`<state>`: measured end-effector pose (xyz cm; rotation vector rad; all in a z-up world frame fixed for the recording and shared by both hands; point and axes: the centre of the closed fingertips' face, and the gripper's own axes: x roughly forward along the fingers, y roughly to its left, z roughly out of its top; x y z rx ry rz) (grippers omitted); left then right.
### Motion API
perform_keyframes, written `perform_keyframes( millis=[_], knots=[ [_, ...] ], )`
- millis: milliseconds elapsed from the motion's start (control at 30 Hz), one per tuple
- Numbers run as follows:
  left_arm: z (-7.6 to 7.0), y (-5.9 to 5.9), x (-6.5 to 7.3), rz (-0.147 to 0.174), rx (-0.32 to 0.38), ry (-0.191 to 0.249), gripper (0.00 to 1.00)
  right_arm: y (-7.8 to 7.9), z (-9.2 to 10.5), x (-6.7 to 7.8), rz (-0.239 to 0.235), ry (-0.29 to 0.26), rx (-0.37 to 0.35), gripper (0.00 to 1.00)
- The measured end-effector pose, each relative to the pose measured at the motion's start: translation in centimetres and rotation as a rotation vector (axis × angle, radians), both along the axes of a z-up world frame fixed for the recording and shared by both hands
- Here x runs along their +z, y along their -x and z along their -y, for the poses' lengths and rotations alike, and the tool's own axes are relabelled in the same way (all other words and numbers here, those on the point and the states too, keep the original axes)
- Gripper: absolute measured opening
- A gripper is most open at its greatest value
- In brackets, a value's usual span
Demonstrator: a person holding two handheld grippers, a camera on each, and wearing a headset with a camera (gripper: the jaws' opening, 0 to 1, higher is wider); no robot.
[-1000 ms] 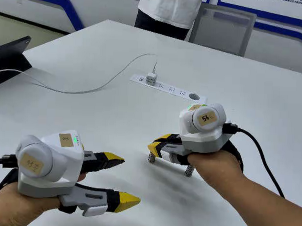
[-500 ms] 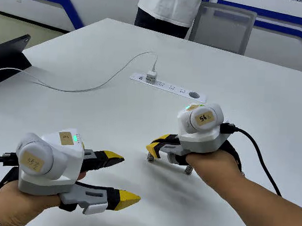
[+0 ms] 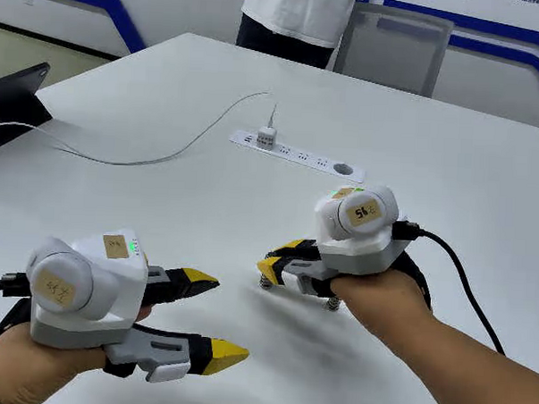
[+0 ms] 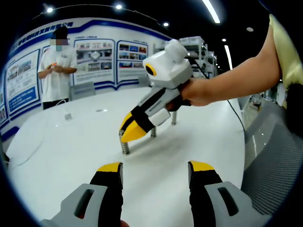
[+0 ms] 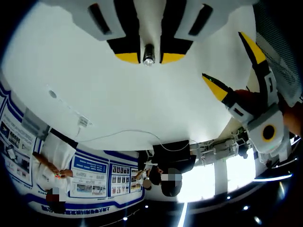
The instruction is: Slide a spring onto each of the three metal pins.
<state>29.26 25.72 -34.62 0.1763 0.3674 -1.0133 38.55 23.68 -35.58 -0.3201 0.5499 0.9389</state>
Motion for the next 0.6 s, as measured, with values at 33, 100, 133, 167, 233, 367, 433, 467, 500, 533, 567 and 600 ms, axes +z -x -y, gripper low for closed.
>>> perform_keyframes(
  millis=[33, 100, 133, 167, 233, 367, 433, 467, 500, 533, 567, 600],
  knots=[
    [0.0, 0.0, 0.0, 0.000, 0.000, -0.001, 0.56, 0.0, 0.1, 0.0, 0.000, -0.002, -0.002, 0.17],
    [0.1, 0.0, -0.1, -0.002, -0.001, 0.000, 0.57, 0.1, 0.2, 0.2, 0.005, -0.008, -0.006, 0.18],
    [0.1, -0.1, -0.1, -0.002, -0.002, -0.001, 0.57, 0.1, 0.3, 0.3, 0.007, -0.009, -0.008, 0.18],
    [0.2, -0.1, -0.1, -0.001, -0.003, -0.002, 0.57, 0.2, 0.3, 0.4, 0.009, -0.013, -0.011, 0.18],
    [0.3, -0.1, -0.1, -0.001, -0.005, -0.001, 0.57, 0.2, 0.5, 0.6, 0.014, -0.016, -0.013, 0.19],
    [0.3, -0.2, -0.1, 0.001, -0.004, 0.000, 0.57, 0.7, 0.8, 0.7, 0.016, -0.017, -0.017, 0.20],
    [0.2, -0.2, -0.1, 0.000, -0.003, -0.001, 0.57, 1.0, 1.0, 0.8, 0.021, -0.021, -0.018, 0.21],
    [0.2, -0.2, -0.1, 0.000, -0.002, -0.001, 0.57, 1.2, 1.0, 0.9, 0.022, -0.025, -0.019, 0.21],
    [0.2, -0.2, -0.2, -0.001, -0.001, 0.000, 0.57, 1.4, 1.1, 1.0, 0.026, -0.027, -0.018, 0.21],
    [0.2, -0.2, -0.2, -0.002, 0.000, 0.001, 0.57, 1.5, 1.2, 1.0, 0.028, -0.027, -0.017, 0.21],
    [0.2, -0.3, -0.2, -0.002, 0.001, 0.000, 0.57, 1.7, 1.3, 1.0, 0.032, -0.026, -0.015, 0.21],
    [0.2, -0.3, -0.2, -0.002, 0.001, 0.000, 0.57, 1.9, 1.4, 1.0, 0.035, -0.022, -0.014, 0.21]
  ],
)
